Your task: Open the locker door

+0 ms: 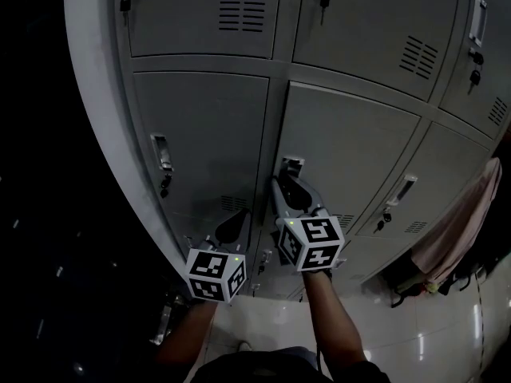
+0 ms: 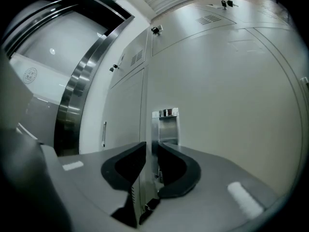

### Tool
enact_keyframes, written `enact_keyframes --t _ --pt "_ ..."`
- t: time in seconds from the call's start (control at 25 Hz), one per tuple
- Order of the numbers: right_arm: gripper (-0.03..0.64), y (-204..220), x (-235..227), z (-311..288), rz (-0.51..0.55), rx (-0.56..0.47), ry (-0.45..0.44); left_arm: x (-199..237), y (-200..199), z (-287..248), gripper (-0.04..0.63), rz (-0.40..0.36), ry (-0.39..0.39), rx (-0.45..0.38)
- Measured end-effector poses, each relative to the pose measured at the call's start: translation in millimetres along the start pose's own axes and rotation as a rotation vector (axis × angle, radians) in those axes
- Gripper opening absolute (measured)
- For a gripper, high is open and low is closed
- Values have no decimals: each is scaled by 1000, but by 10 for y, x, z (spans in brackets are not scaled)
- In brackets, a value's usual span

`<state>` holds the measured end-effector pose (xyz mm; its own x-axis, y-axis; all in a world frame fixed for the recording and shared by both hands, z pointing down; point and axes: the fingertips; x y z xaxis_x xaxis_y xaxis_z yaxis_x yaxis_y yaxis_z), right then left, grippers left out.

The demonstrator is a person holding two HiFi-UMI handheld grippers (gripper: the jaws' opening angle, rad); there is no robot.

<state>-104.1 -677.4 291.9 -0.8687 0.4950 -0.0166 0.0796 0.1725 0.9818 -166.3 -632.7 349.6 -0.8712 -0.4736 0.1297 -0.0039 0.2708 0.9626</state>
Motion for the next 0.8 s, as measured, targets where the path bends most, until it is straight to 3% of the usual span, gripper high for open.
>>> enact_keyframes --t 0.8 --pt "72 187 352 883 31 -2 -138 -758 131 420 6 1 -29 -8"
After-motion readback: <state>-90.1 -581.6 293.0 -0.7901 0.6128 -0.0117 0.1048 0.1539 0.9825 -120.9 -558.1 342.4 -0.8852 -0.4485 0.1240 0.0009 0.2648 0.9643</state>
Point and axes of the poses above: the fingertips, and each gripper's own axes: z backward along the fingers, x to its left, y out of its underside, and after that the axes turned 15 degrees about x, right-handed
